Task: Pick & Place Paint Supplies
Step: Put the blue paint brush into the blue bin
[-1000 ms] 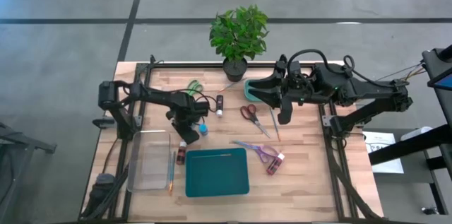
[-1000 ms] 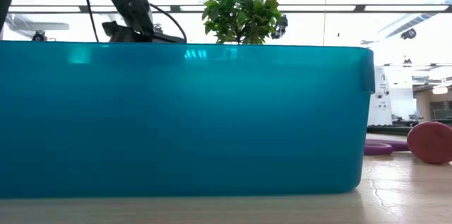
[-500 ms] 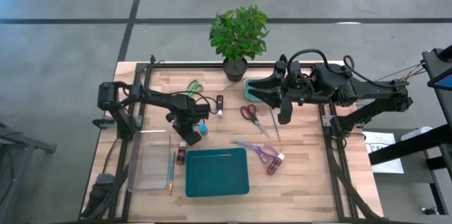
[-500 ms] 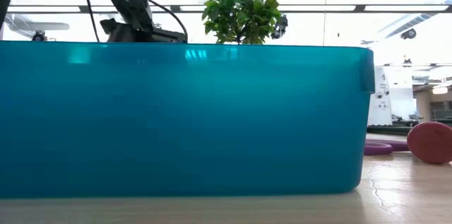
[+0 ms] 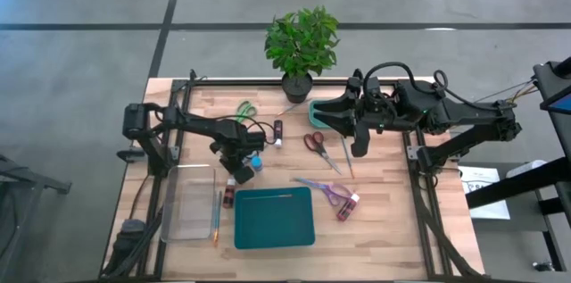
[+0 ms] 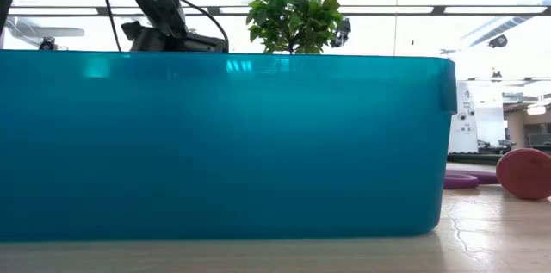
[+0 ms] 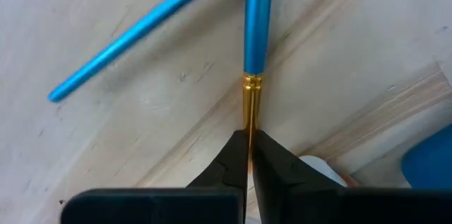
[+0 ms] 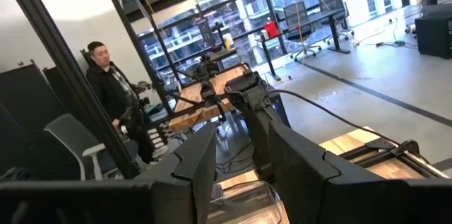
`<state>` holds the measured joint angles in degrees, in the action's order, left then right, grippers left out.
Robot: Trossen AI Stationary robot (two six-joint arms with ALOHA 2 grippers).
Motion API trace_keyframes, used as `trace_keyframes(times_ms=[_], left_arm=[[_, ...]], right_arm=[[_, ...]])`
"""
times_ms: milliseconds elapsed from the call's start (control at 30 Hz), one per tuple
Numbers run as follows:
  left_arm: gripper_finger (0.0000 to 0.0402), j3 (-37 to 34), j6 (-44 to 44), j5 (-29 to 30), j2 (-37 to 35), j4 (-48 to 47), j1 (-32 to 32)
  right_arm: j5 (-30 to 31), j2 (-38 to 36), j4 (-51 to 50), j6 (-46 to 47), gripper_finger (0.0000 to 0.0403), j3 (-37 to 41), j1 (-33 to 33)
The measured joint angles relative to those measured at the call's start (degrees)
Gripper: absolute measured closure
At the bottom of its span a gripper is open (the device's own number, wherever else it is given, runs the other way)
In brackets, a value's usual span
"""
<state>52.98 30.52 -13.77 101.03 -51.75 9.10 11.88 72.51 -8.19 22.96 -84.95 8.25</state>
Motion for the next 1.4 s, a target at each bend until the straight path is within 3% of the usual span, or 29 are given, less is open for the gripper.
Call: trace_keyframes(times_ms=[467,633,1400], left_arm=[[0.0391,0.4,1.1,1.3,-0.2,-0.6,0.8],[0.0391,0.6,1.5,4.2,-1.5,-0.1,1.3],[0.0392,0.7,1.2,3.5,-7.5,-4.8,3.1]], right_arm=[[-0.1,0.0,0.0,0.0,0.0274,0.0,0.0],[-0.1,0.0,0.0,0.0,0.0274,0.0,0.0],[-0.1,0.0,0.0,-0.2,0.0274,0.0,0.0]])
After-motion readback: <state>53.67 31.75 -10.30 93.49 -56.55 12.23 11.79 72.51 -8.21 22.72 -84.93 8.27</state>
